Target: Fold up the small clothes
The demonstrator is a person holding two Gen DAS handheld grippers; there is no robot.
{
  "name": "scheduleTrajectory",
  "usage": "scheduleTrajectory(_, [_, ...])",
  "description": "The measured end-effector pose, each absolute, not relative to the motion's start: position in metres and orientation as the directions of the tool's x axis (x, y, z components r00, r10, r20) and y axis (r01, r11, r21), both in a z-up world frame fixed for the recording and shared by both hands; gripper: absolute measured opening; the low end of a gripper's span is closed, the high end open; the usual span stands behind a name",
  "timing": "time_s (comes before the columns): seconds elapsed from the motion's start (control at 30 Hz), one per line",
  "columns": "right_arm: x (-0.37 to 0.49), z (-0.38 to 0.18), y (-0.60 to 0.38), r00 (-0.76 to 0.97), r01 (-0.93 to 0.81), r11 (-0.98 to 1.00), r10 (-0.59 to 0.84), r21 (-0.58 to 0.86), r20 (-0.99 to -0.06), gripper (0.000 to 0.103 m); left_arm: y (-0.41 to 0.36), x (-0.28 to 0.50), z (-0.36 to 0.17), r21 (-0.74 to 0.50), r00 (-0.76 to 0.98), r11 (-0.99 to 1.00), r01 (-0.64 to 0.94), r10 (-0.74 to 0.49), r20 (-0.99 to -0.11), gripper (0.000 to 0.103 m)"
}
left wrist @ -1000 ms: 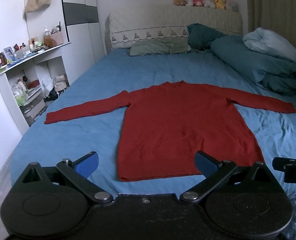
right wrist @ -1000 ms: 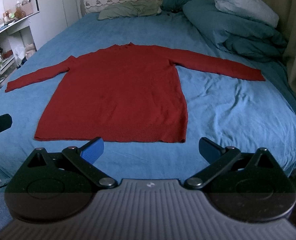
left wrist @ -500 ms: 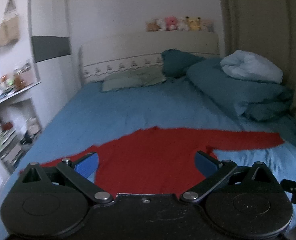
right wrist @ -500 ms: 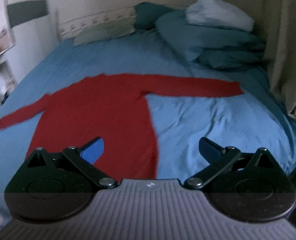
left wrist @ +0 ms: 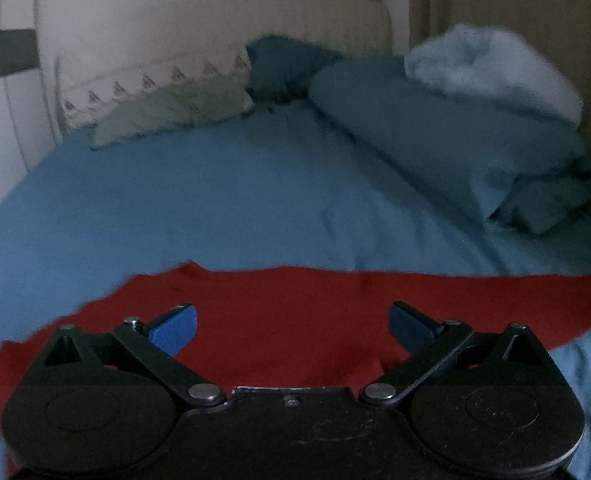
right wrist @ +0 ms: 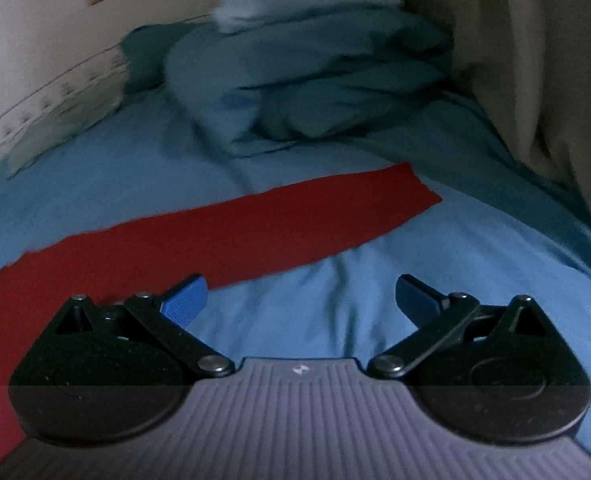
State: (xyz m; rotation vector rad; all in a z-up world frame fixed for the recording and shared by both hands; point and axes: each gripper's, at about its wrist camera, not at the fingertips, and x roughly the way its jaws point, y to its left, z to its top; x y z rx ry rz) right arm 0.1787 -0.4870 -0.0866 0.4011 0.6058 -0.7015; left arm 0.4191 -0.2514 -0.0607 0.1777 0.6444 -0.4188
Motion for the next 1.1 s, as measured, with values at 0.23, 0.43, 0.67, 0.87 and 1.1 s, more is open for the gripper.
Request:
scheduleTrajectory(0.23, [0.214,-0.152,-0.565,0.549,0.782,0.596,-0.52,0.183,-0.655,0.103,-0.302,0.479,-0.134,0.037,0.635,0.898,0.438,-0.28,-0.72,0.103])
scheduleTrajectory(0.43, [0.235,-0.177,-0.589,0.531,0.797,0.592,-0.593,0.12,-0.606,0.095,-0.326,0.509,-0.177,0.046,0.542,0.911,0.409,-0.202,-0.816,0.103])
scheduleTrajectory(0.67, [0.254,-0.173,-0.603,0.444,0.845,0.532,-0.628,0.064,-0.639,0.038,-0.329,0.519,-0.181,0.046,0.507,0.923,0.383,-0.168,-0.845,0.103])
scheduleTrajectory(0.87, [0.274,-0.136,-0.603,0.491,0.8,0.594,-0.562,0.089,-0.666,0.02,-0.311,0.532,-0.163,-0.029,0.416,0.914,0.405,-0.213,-0.884,0.103])
scheduleTrajectory(1.1, [0.347,-0.043,-0.518,0.734,0.568,0.806,-0.406,0.165,-0.544,0.02,-0.217,0.533,-0.097,-0.042,0.532,0.949,0.313,-0.212,-0.82,0.103])
